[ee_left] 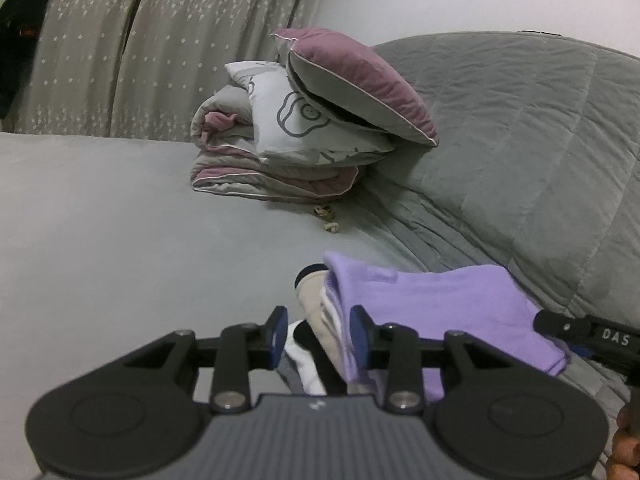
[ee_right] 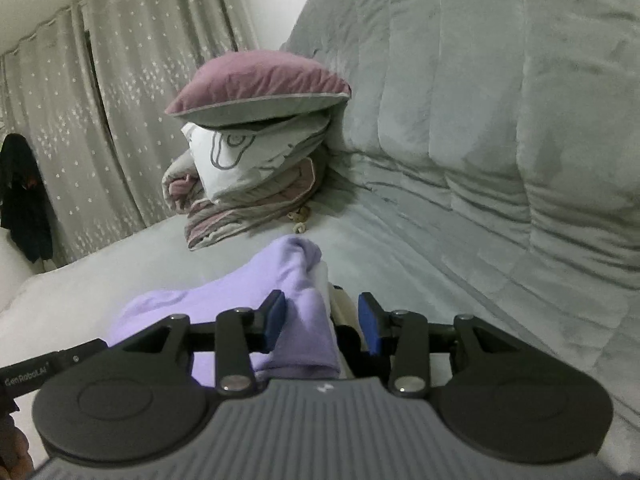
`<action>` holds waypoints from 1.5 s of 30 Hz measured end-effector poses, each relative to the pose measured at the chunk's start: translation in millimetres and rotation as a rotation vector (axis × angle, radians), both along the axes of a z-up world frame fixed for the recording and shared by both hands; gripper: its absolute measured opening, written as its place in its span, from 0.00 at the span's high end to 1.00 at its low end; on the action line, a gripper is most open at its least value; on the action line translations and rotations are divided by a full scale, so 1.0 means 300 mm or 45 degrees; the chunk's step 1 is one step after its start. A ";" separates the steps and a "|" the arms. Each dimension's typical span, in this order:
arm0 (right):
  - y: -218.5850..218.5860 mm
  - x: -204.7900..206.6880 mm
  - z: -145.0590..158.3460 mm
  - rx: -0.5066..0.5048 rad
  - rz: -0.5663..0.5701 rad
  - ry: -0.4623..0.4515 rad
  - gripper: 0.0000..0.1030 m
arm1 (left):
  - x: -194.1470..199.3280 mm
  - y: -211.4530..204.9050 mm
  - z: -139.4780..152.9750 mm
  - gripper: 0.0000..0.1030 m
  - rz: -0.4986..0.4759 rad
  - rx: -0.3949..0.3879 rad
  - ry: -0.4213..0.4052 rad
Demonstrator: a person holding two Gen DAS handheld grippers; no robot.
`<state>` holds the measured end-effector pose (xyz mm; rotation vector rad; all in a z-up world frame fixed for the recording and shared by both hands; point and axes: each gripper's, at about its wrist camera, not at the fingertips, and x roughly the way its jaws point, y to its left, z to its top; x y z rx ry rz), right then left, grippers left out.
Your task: Fold clothes
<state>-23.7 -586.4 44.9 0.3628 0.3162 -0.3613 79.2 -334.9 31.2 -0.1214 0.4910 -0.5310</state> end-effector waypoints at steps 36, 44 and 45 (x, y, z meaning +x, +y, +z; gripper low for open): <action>0.495 -0.313 0.173 -0.102 -0.157 0.207 0.24 | -0.419 0.351 0.148 0.01 -0.084 0.275 0.122; 0.537 -0.340 0.085 -0.063 -0.258 0.191 0.00 | -0.441 0.395 0.087 0.01 -0.084 0.331 0.187; 0.543 -0.349 0.067 -0.056 -0.273 0.200 0.00 | -0.442 0.395 0.078 0.01 -0.082 0.332 0.196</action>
